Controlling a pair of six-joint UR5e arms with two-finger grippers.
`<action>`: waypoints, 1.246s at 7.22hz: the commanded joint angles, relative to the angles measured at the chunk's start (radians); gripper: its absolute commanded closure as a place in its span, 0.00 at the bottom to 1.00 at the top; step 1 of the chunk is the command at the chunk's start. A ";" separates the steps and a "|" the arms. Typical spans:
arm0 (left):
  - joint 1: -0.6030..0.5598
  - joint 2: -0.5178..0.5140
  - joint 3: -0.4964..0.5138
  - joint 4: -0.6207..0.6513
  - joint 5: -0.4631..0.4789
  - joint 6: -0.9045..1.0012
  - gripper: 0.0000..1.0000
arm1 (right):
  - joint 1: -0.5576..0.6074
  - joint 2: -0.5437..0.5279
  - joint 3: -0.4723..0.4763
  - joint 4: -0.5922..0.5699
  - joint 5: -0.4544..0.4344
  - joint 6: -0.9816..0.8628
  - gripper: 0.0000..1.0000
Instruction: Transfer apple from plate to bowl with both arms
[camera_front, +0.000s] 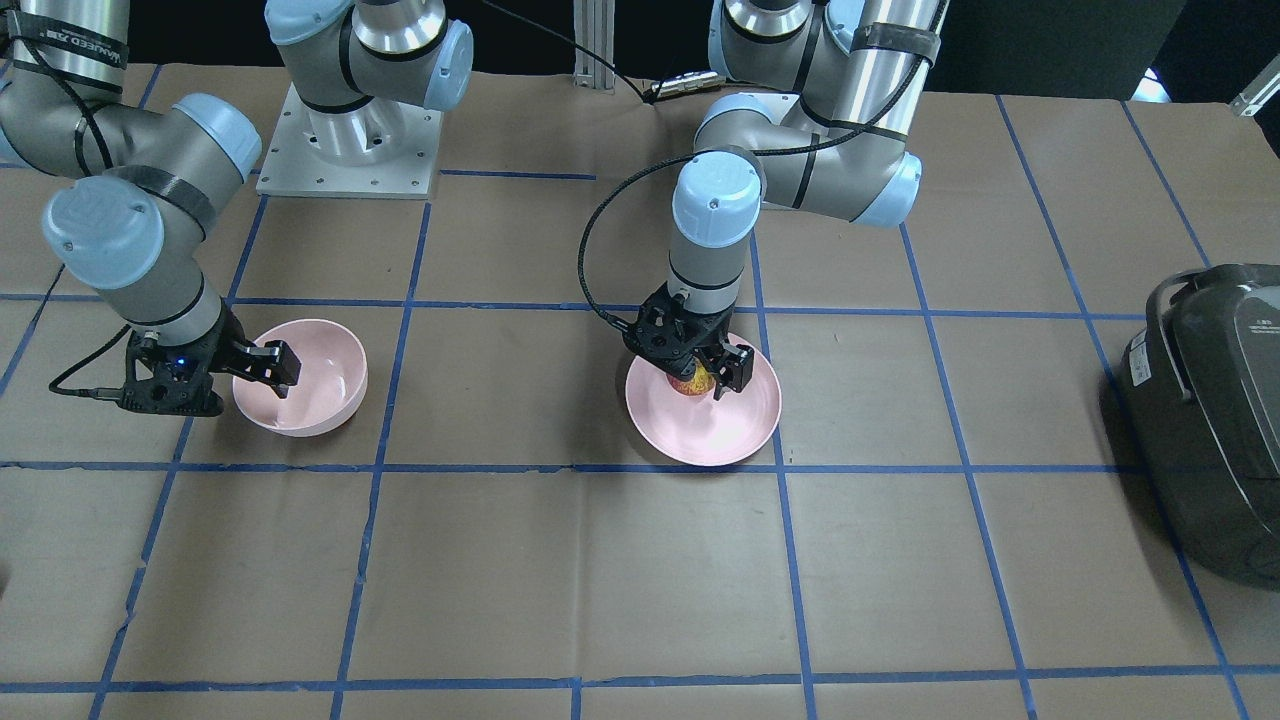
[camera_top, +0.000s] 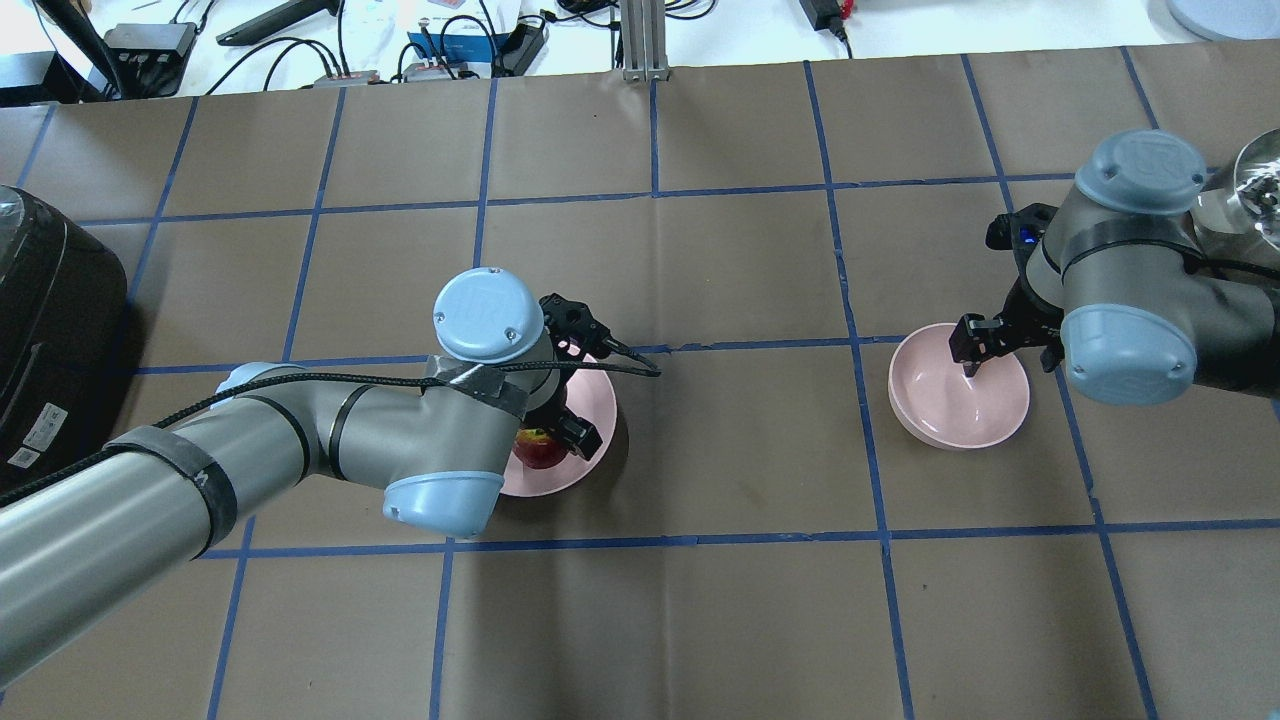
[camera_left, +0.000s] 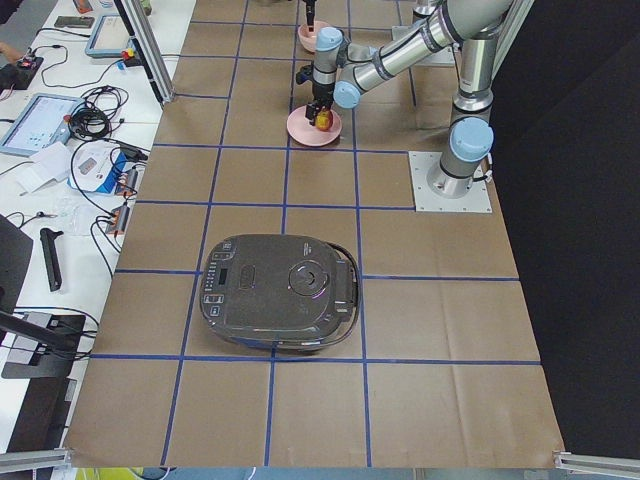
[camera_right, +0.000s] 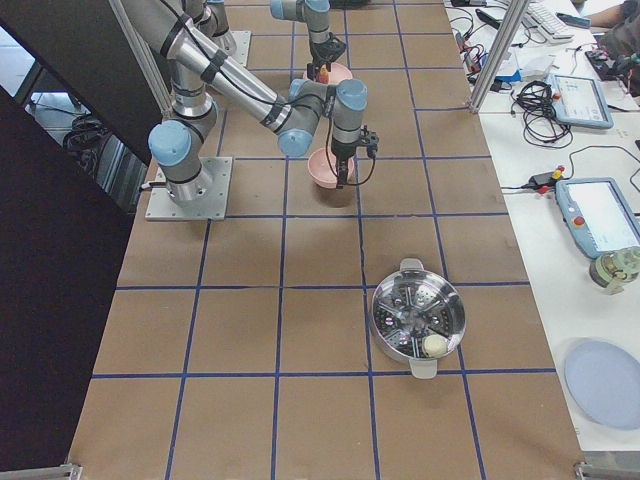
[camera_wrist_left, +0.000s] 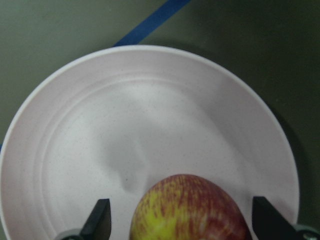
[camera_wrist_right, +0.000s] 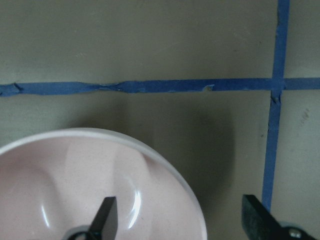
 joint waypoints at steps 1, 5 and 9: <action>0.000 0.006 0.006 -0.049 0.002 0.089 0.13 | -0.002 0.001 0.005 -0.005 -0.003 -0.004 0.97; 0.005 0.041 0.038 -0.152 0.020 0.094 0.52 | 0.012 -0.028 -0.033 0.034 0.096 0.050 0.96; 0.012 0.057 0.498 -0.694 0.025 -0.128 0.59 | 0.227 -0.022 -0.091 0.062 0.144 0.268 0.95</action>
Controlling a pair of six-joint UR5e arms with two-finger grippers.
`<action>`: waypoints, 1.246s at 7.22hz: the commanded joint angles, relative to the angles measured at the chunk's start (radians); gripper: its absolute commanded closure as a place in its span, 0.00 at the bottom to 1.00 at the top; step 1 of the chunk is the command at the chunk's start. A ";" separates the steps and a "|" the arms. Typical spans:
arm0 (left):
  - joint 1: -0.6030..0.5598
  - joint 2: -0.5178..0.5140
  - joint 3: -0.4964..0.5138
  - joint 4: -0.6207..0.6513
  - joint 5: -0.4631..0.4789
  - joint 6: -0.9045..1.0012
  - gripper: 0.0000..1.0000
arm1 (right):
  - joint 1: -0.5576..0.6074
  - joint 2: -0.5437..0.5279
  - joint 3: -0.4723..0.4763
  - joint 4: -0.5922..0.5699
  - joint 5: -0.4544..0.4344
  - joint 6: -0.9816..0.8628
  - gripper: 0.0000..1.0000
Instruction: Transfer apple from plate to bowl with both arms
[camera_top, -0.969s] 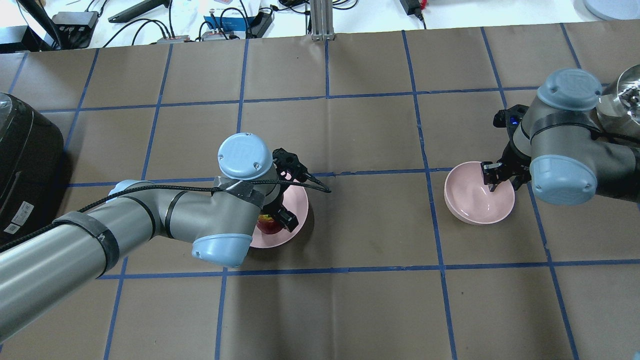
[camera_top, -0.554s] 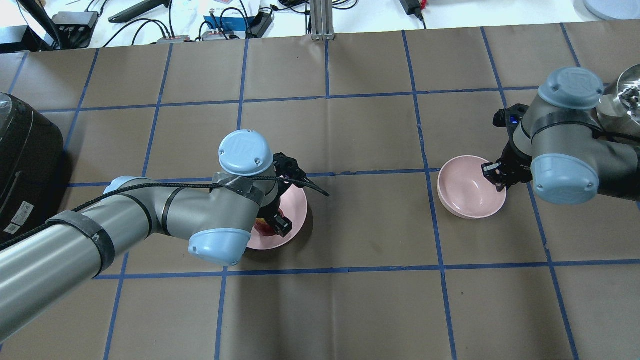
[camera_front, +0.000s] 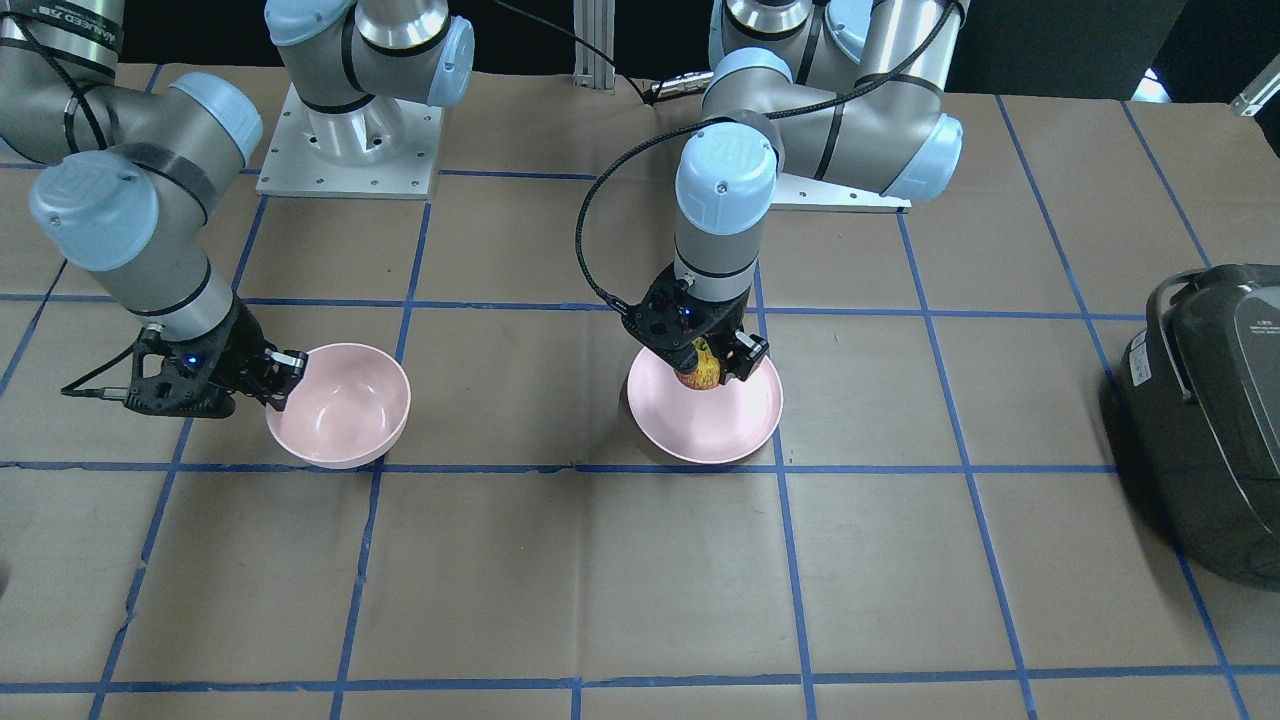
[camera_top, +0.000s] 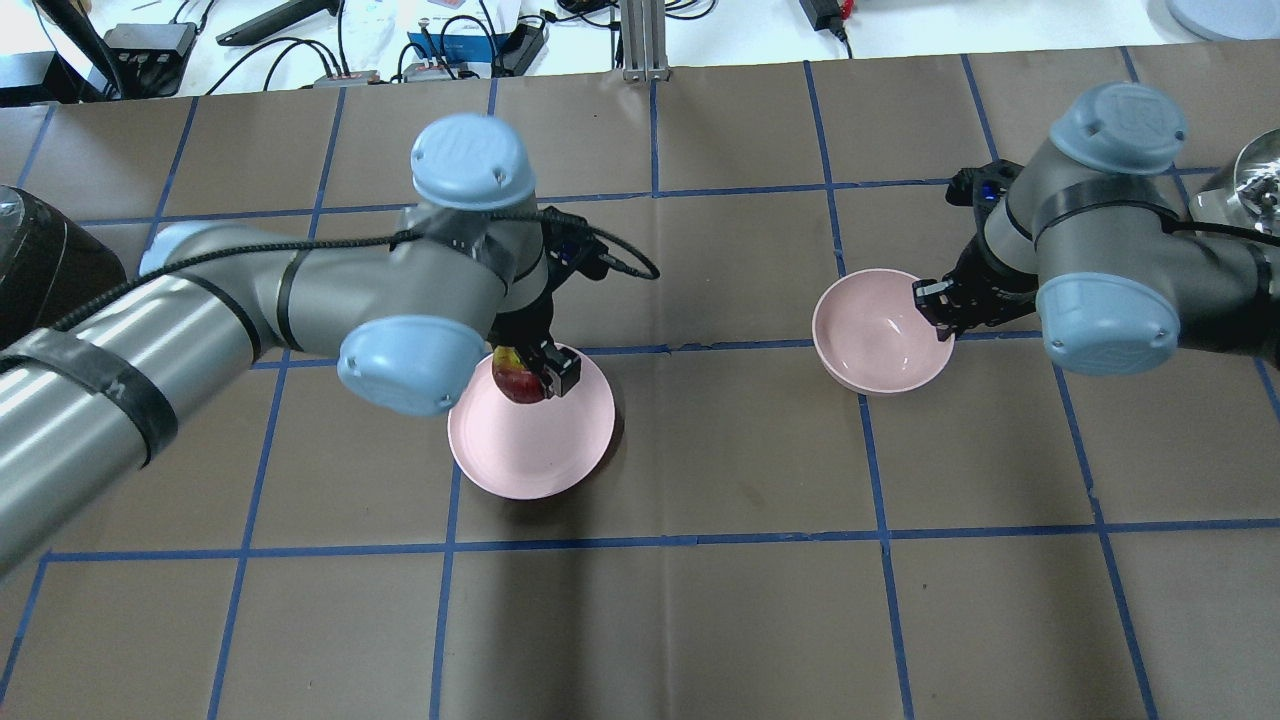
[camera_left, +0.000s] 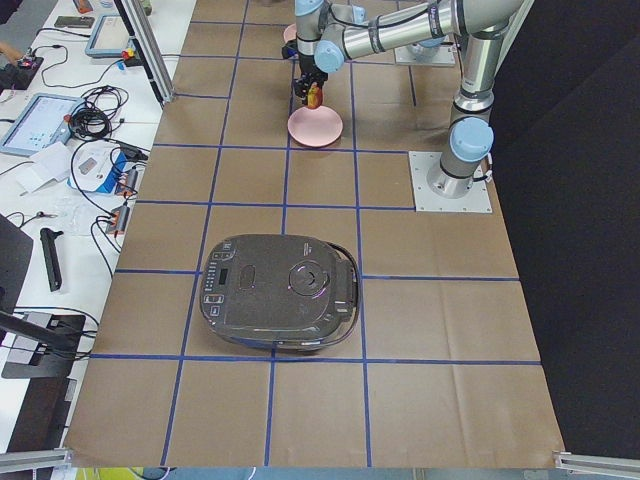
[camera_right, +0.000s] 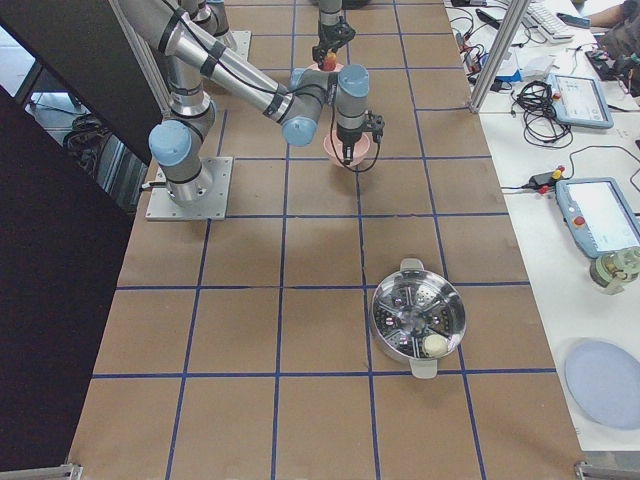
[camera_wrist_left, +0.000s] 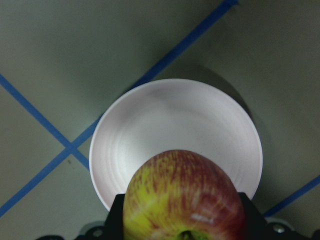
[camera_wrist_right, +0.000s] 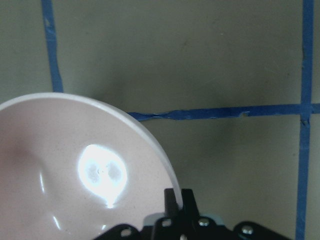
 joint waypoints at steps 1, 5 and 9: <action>-0.002 -0.006 0.152 -0.146 -0.018 -0.353 0.59 | 0.131 0.012 0.000 -0.005 0.011 0.152 0.95; -0.028 -0.011 0.150 -0.153 -0.067 -0.657 0.59 | 0.137 0.041 0.012 0.012 0.012 0.199 0.49; -0.123 -0.089 0.178 -0.106 -0.087 -0.850 0.59 | 0.122 0.029 -0.073 0.008 -0.008 0.194 0.00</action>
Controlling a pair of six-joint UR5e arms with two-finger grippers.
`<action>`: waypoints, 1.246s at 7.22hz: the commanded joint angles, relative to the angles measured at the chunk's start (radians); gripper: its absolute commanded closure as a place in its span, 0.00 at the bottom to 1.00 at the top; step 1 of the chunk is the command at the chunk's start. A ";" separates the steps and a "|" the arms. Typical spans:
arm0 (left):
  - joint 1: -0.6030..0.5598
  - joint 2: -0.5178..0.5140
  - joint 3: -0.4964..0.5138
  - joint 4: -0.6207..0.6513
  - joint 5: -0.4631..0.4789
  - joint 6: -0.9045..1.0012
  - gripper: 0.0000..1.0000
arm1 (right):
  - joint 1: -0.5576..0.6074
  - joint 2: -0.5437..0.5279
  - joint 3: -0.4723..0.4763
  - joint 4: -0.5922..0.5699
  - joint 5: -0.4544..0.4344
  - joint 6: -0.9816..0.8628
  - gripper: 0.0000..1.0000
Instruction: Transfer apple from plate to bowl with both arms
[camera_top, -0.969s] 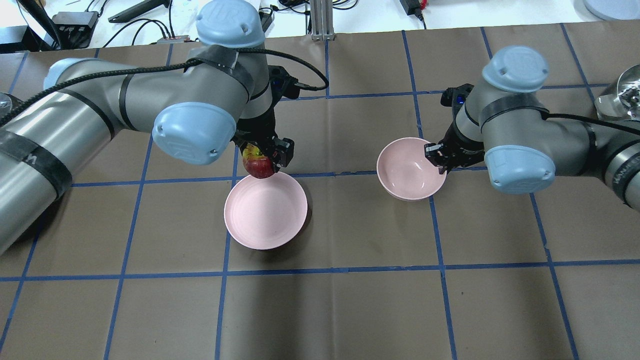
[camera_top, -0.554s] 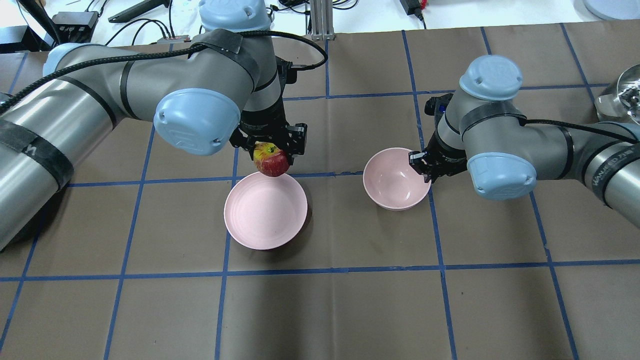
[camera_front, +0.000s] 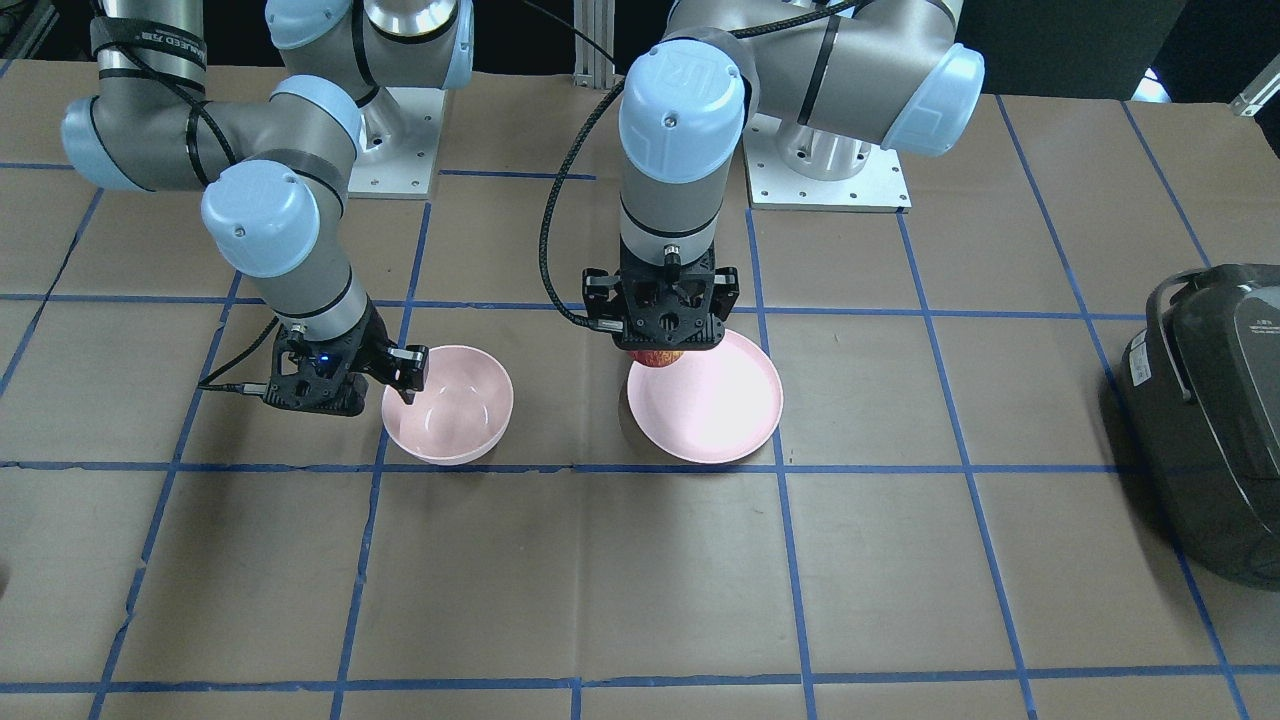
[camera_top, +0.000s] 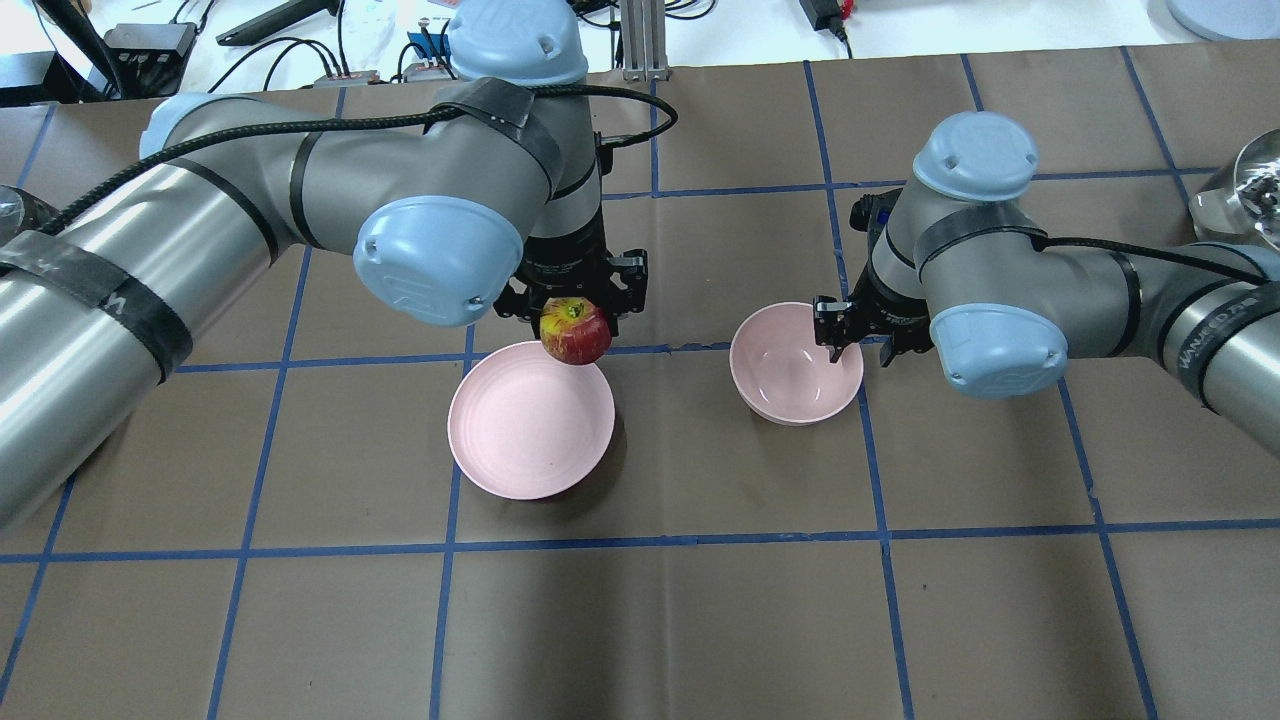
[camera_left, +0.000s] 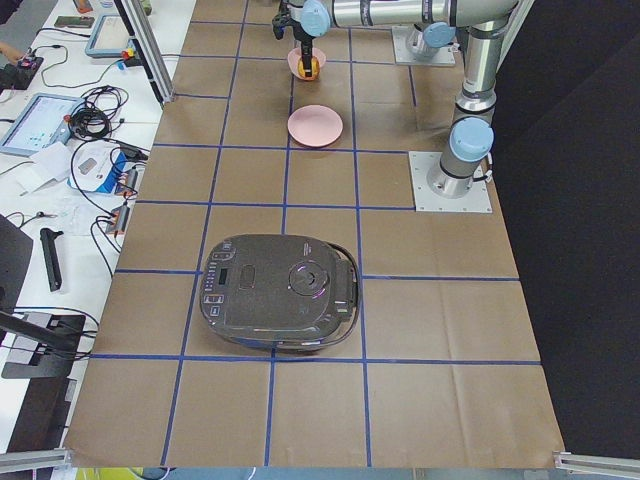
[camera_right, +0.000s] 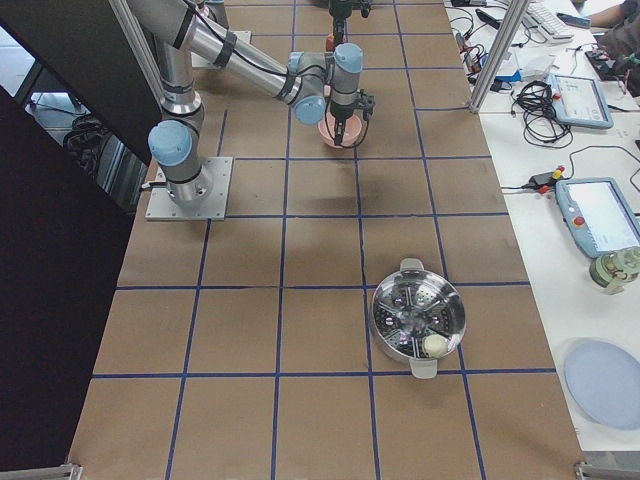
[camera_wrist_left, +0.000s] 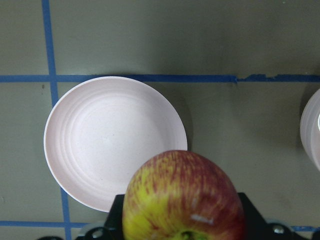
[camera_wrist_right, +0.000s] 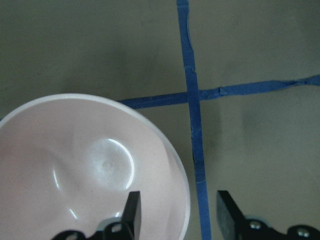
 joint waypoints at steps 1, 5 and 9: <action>-0.065 -0.085 0.018 0.139 -0.046 -0.179 0.59 | -0.017 -0.006 -0.136 0.079 -0.058 -0.010 0.00; -0.201 -0.264 0.136 0.268 -0.057 -0.491 0.58 | -0.086 -0.058 -0.386 0.379 -0.129 -0.093 0.00; -0.274 -0.408 0.269 0.255 -0.057 -0.592 0.06 | -0.123 -0.104 -0.383 0.379 -0.130 -0.087 0.00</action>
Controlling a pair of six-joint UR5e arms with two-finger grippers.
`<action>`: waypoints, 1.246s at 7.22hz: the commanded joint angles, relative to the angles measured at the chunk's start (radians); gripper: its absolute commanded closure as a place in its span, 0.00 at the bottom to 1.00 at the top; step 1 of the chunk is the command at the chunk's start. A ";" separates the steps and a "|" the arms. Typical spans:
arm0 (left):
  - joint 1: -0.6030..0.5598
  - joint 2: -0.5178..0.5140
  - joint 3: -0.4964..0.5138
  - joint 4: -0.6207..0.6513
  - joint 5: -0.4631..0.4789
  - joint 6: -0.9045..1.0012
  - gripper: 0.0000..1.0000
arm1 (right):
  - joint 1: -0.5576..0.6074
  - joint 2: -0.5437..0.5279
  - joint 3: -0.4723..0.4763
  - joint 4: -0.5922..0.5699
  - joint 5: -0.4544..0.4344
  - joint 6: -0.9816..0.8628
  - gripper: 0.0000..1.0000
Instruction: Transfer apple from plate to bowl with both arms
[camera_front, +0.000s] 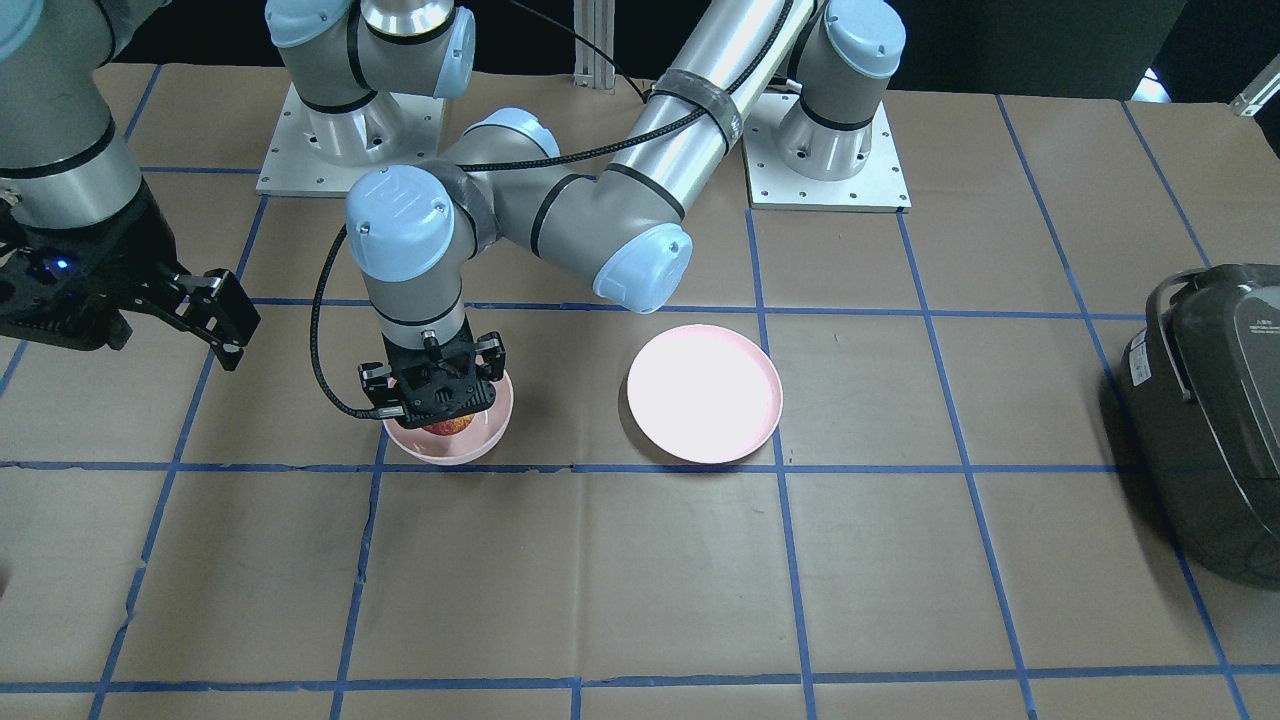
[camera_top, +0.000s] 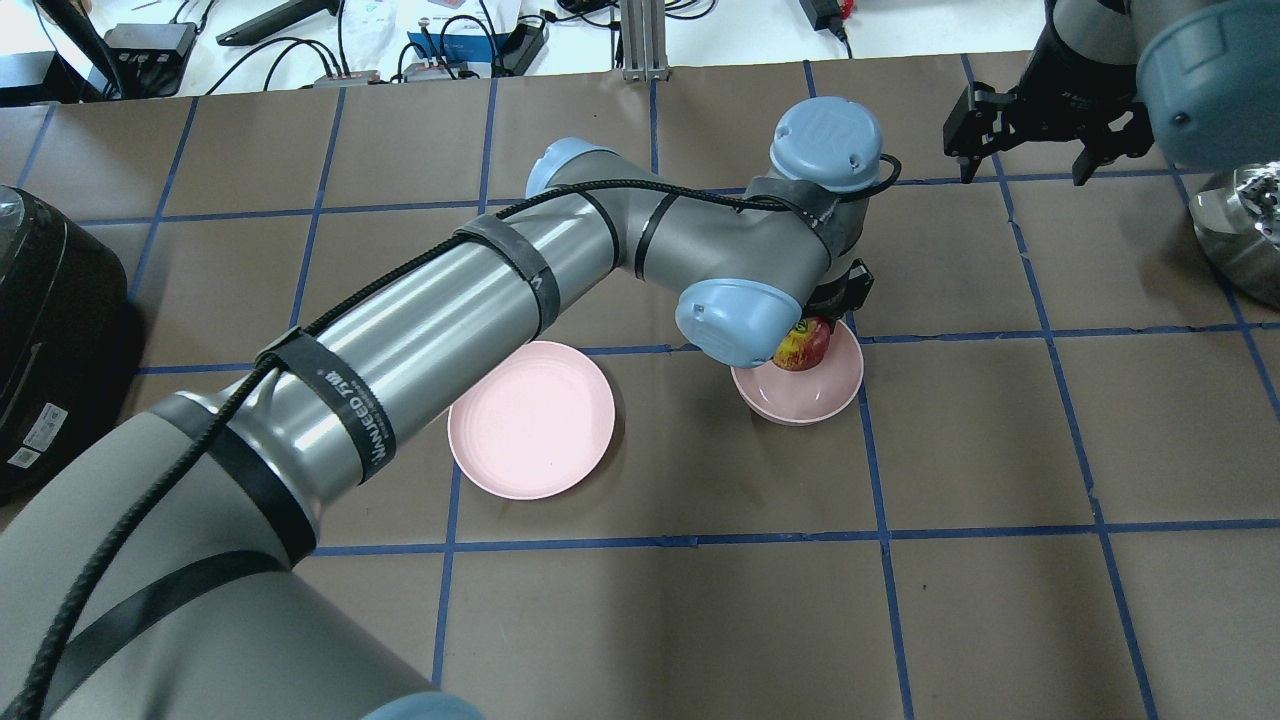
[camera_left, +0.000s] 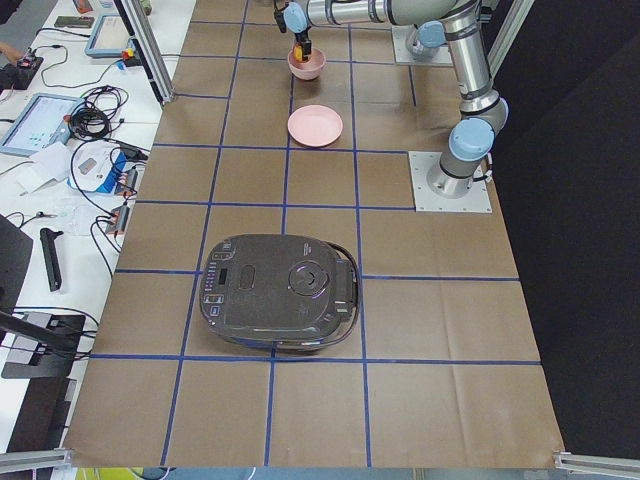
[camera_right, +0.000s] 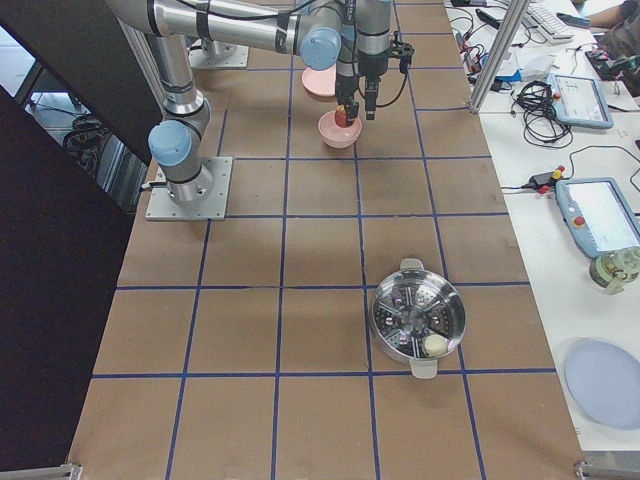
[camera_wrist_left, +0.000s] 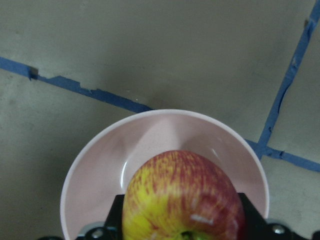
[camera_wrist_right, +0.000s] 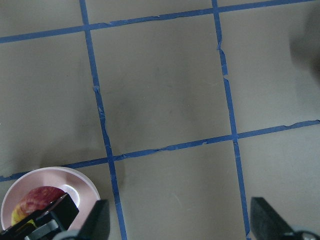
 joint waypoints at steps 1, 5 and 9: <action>-0.010 -0.015 -0.011 0.003 -0.006 -0.004 0.00 | -0.005 -0.001 0.002 0.004 -0.002 0.001 0.00; 0.017 0.105 -0.035 -0.064 -0.002 0.146 0.00 | -0.011 -0.001 0.004 0.007 -0.002 0.002 0.00; 0.201 0.338 -0.036 -0.374 0.009 0.469 0.00 | 0.018 -0.008 0.002 0.003 0.020 0.008 0.00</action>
